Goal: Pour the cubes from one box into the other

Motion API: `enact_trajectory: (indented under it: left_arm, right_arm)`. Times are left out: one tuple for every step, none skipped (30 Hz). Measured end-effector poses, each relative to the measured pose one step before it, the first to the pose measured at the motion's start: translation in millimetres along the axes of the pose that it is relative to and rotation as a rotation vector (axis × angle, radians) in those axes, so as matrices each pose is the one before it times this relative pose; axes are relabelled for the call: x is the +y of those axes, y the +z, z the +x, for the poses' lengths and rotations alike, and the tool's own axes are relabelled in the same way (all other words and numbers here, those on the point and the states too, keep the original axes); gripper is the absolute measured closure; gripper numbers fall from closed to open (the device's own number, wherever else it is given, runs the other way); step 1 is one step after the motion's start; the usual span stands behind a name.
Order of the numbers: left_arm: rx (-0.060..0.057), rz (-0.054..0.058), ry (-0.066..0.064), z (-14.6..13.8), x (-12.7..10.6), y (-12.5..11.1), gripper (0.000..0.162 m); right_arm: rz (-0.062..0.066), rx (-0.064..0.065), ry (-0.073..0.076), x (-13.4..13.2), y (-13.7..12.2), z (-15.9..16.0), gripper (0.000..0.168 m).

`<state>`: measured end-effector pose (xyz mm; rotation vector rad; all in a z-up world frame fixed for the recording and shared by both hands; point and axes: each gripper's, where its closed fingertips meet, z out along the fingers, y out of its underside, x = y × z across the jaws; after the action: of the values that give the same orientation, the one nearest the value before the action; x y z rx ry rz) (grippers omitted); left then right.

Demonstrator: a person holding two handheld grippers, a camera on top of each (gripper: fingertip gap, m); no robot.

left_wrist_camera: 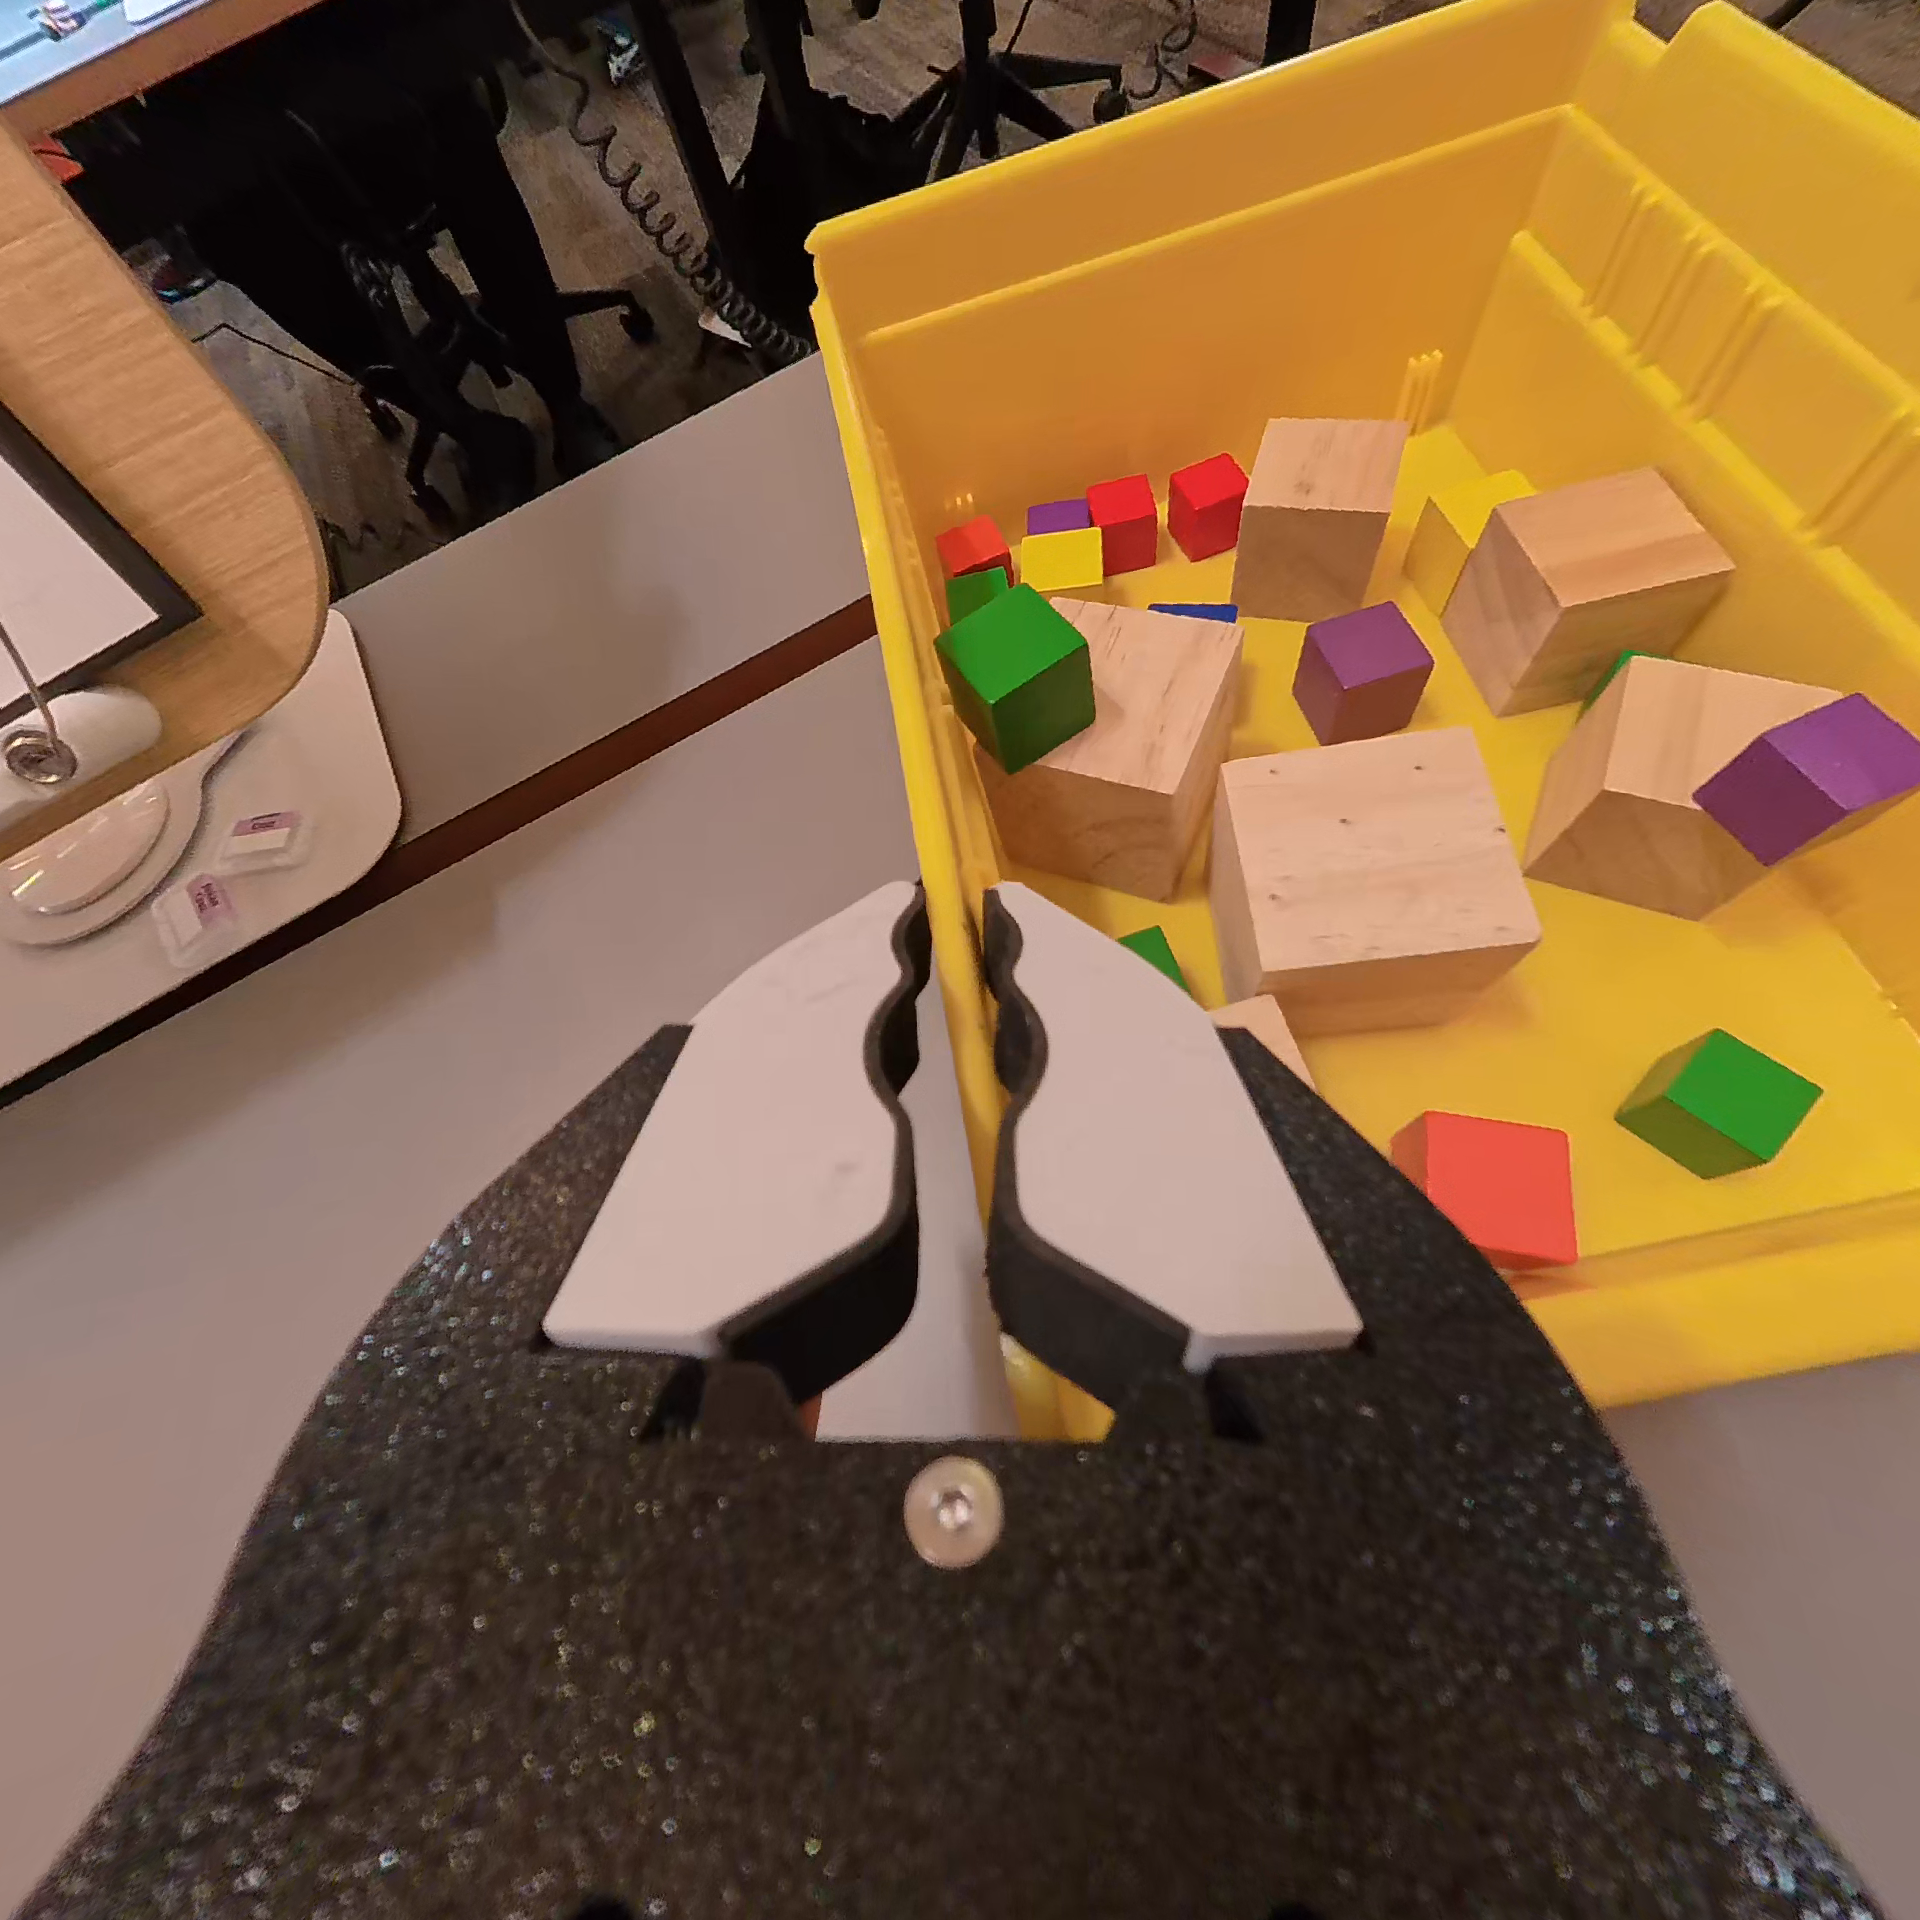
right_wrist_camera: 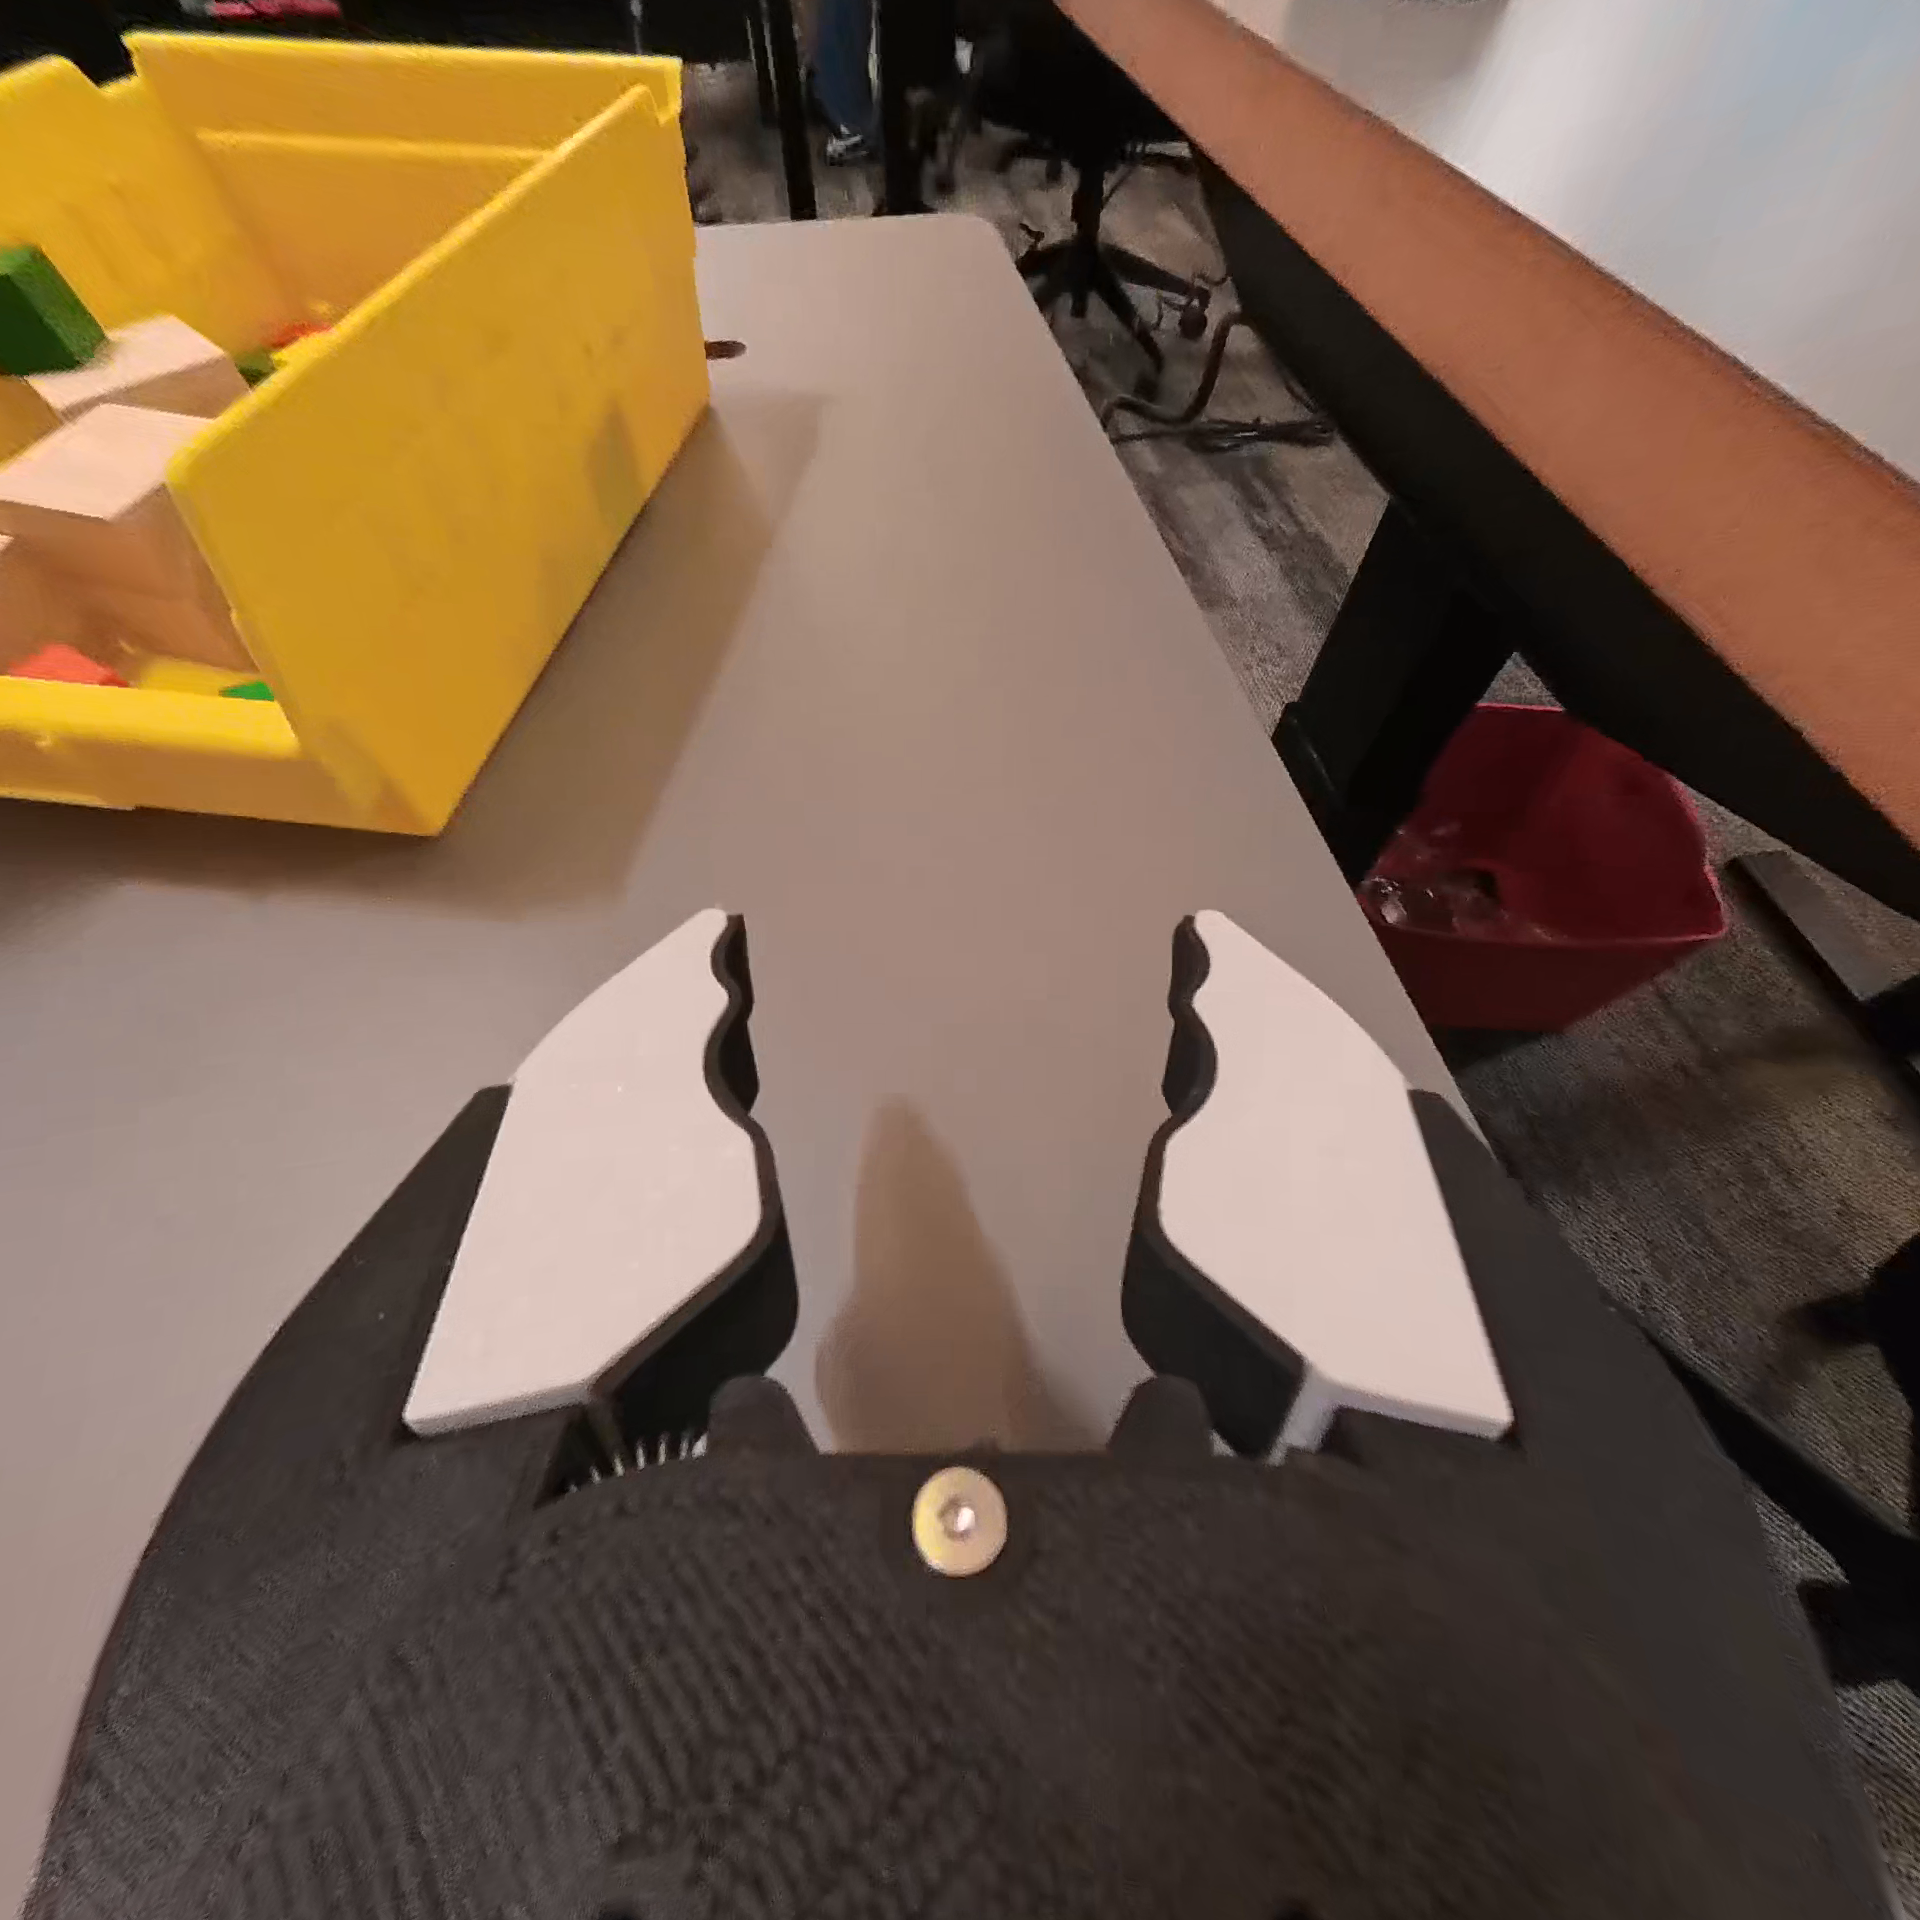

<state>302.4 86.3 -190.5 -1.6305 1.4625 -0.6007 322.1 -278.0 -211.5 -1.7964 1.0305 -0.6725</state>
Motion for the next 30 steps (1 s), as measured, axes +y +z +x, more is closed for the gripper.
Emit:
enact_trajectory:
  left_arm:
    - [0.0022,-0.0008,-0.0031,-0.01,0.09,-0.06,0.154]
    - [0.0025,-0.0001,-0.0043,0.02,0.14,-0.01,0.154]
    - [0.0002,-0.0009,-0.001,0.0,-0.01,-0.01,0.154]
    - [-0.002,-0.0008,0.0028,-0.05,0.03,-0.08,0.154]
    - [-0.0024,-0.0007,0.0024,0.06,0.05,0.03,0.154]
    - [-0.0018,-0.0005,0.0011,0.0,0.0,-0.04,0.154]
    - [-0.001,0.0001,-0.0007,-0.1,0.05,-0.07,0.154]
    - [0.0,0.0008,-0.0012,0.08,0.04,0.03,0.154]
    - [0.0008,0.0005,-0.0013,-0.02,0.0,0.01,0.154]
    - [0.0005,-0.0004,0.0003,0.06,0.0,0.05,0.154]
    - [-0.0004,-0.0012,0.0008,-0.01,0.01,-0.08,0.154]
    - [-0.0011,-0.0003,0.0014,0.08,-0.03,-0.02,0.154]
    - [-0.0011,0.0012,0.0005,-0.08,-0.02,0.03,0.154]
    - [-0.0006,0.0017,-0.0017,-0.08,-0.02,0.04,0.154]
    - [-0.0005,0.0011,-0.0002,-0.08,-0.09,0.0,0.154]
    - [-0.0009,0.0001,0.0002,0.06,-0.01,-0.05,0.154]
    - [-0.0006,-0.0011,0.0006,-0.02,0.01,-0.08,0.154]
    - [-0.0002,-0.0008,0.0001,-0.05,0.03,-0.11,0.154]
    - [0.0002,0.0007,-0.0007,-0.03,-0.03,0.0,0.154]
    - [0.0006,0.0008,-0.0005,0.09,-0.05,-0.02,0.154]
    - [0.0003,0.0001,0.0002,0.0,0.05,-0.08,0.154]
    - [0.0002,-0.0008,0.0007,0.07,-0.04,-0.06,0.154]
    - [0.0005,-0.0019,0.0003,0.03,0.02,-0.16,0.154]
    - [0.0011,-0.0025,-0.0008,-0.01,-0.03,-0.12,0.154]
    - [0.0016,-0.0027,-0.0008,0.07,0.08,-0.09,0.154]
    - [0.0014,-0.0016,-0.0009,0.03,0.0,-0.09,0.154]
    - [0.0008,0.0003,-0.0011,0.04,-0.07,-0.08,0.154]
    - [-0.0001,0.0018,-0.001,-0.01,-0.07,-0.11,0.154]
    - [0.0005,0.0024,-0.0016,0.11,-0.01,-0.09,0.154]
    - [0.0016,0.001,-0.0028,0.21,0.01,-0.28,0.154]
  right_arm:
    - [0.0022,0.002,0.0021,-0.5,0.14,0.38,0.091]
    - [0.0035,-0.0048,0.008,-0.72,-0.12,-0.39,0.091]
    - [0.0025,0.0032,0.0036,-0.47,0.01,0.91,0.091]
    - [0.0006,0.0003,0.0042,-0.15,-0.03,0.42,0.091]
    - [0.0005,-0.0033,0.004,-0.35,-0.08,-0.13,0.091]
    - [-0.0032,0.0015,-0.0031,0.21,-0.51,0.32,0.091]
    - [-0.0072,0.0079,-0.0133,1.02,-0.48,1.18,0.092]
    - [-0.0026,0.0091,-0.0109,0.91,0.2,1.55,0.092]
    - [0.0086,-0.0074,-0.0038,-0.57,1.1,-0.48,0.091]
    - [0.0027,-0.0143,0.0038,-0.03,1.44,-1.11,0.09]
    - [-0.0095,-0.0033,0.0018,0.81,1.01,0.67,0.087]
    - [0.0005,0.0003,-0.0099,-1.15,0.22,0.88,0.086]
    - [0.0102,0.0027,-0.0113,-2.3,0.42,1.13,0.086]
    - [0.0054,-0.0018,0.0011,-1.29,1.05,1.01,0.086]
    - [-0.0055,-0.0102,0.0114,0.58,1.48,-0.04,0.085]
    - [-0.0123,-0.0104,0.0166,1.73,1.49,-0.24,0.084]
    - [-0.0126,-0.0141,0.01,1.93,1.46,-1.08,0.084]
    - [-0.0054,-0.0118,0.0046,1.23,1.22,-0.97,0.086]
    - [-0.008,0.0067,0.0118,1.63,1.04,2.11,0.087]
    - [-0.0097,-0.0005,0.0152,1.43,1.19,1.4,0.089]
    - [-0.0049,-0.0064,0.0126,0.59,0.79,0.44,0.094]
    - [-0.005,0.0037,0.0135,0.13,0.52,1.89,0.097]
    - [-0.0067,-0.0065,0.005,0.15,0.92,-0.14,0.097]
    - [-0.0154,-0.0075,-0.0011,1.58,1.14,-0.8,0.098]
    - [-0.0121,-0.0045,-0.0043,1.05,1.41,-0.84,0.098]
    - [-0.0101,-0.0059,-0.0142,1.14,1.16,-1.91,0.099]
    - [-0.0114,0.0071,-0.0104,1.99,1.18,-0.37,0.098]
    - [-0.0115,0.0021,-0.0094,2.23,1.28,-1.01,0.098]
    - [-0.0067,0.0016,-0.0122,1.38,0.41,-0.94,0.098]
    - [0.0042,0.0153,0.0006,-0.09,-0.27,1.97,0.099]
